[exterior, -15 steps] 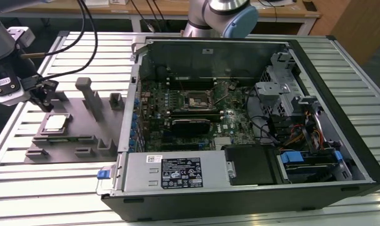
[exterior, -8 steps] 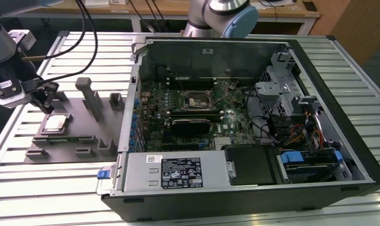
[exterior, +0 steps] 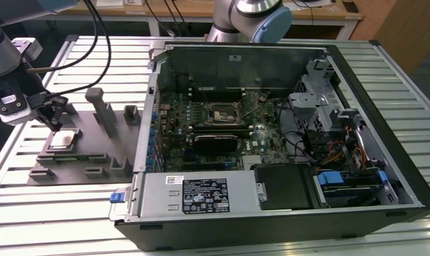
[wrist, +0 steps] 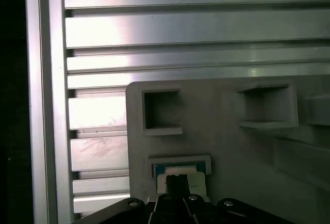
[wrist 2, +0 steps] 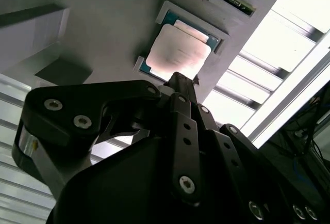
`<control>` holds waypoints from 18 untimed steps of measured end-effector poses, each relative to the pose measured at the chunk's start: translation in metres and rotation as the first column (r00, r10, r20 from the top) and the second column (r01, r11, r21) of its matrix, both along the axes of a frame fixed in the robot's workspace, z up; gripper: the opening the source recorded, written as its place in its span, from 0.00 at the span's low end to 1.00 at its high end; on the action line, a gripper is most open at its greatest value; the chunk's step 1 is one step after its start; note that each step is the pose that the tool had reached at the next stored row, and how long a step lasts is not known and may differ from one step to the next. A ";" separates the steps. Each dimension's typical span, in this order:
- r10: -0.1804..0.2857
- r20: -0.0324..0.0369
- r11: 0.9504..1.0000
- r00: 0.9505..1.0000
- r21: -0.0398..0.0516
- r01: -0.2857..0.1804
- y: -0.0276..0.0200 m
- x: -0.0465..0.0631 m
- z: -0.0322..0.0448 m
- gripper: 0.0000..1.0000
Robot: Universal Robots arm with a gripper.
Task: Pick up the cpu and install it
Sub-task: 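Pick up the cpu and move it towards the insertion slot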
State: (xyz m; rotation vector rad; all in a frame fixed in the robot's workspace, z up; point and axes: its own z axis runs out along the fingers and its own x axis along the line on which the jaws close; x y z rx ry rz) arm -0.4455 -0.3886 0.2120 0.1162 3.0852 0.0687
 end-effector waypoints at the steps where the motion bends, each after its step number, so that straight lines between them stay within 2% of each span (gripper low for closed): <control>1: 0.000 0.000 1.000 1.000 0.000 0.000 -0.0001 0.000 -0.0010 0.11; 18: 0.000 -0.007 1.000 1.000 0.000 0.000 -0.0064 0.006 -0.0107 0.11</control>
